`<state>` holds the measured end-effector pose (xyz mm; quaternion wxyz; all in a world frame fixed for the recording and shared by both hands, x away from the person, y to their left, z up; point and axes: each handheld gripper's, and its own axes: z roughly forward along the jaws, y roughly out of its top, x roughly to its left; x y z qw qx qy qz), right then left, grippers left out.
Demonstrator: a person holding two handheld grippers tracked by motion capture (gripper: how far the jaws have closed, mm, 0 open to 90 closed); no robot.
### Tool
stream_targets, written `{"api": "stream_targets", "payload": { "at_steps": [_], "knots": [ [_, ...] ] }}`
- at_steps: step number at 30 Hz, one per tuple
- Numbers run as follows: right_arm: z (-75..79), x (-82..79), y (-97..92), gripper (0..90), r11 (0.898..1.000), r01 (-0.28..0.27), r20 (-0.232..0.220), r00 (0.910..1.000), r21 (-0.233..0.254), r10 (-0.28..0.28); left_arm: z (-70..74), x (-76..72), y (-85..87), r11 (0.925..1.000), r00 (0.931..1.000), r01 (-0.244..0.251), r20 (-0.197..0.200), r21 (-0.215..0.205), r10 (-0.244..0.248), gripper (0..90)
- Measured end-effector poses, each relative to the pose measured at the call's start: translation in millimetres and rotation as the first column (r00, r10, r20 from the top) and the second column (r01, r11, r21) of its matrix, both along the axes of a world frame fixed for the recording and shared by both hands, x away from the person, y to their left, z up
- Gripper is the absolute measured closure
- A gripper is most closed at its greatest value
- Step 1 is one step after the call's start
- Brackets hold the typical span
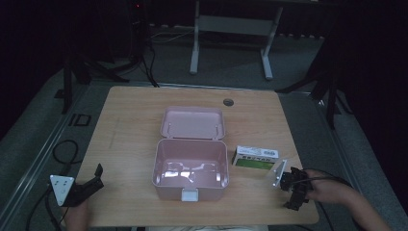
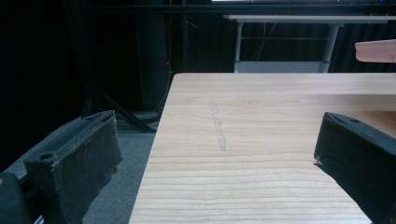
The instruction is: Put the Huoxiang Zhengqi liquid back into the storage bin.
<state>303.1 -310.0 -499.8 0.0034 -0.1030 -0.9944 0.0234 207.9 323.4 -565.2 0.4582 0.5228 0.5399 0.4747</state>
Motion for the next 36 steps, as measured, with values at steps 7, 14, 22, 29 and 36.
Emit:
{"api": "stream_targets", "payload": {
  "at_steps": [7,14,22,29,36],
  "knots": [
    [0.5,0.5,22.0,13.9,0.994,-0.045,-0.081,0.996,-0.103,0.037,0.0,0.1,0.3,1.0,1.0,0.001,-0.001,-0.003,-0.001,0.4],
    [7.1,0.0,41.1,13.0,0.995,-0.079,-0.08,0.9941,-0.061,0.074,0.0,0.0,0.5,1.0,1.0,0.002,0.0,-0.003,-0.002,0.4],
    [9.6,2.4,64.0,12.9,0.993,-0.116,-0.111,0.9874,-0.018,0.113,0.1,0.0,0.6,1.0,1.0,0.005,-0.002,-0.005,-0.005,0.4],
    [16.2,6.0,81.2,13.0,0.99,-0.139,-0.083,0.9867,0.013,0.139,0.0,0.0,0.9,0.9999,1.0,0.009,-0.001,-0.007,-0.009,0.4],
    [20.4,5.9,95.8,12.9,0.984,-0.174,-0.075,0.9815,0.041,0.176,0.1,0.0,0.9,0.9999,0.9999,0.011,-0.002,-0.008,-0.011,0.5]
  ]
}}
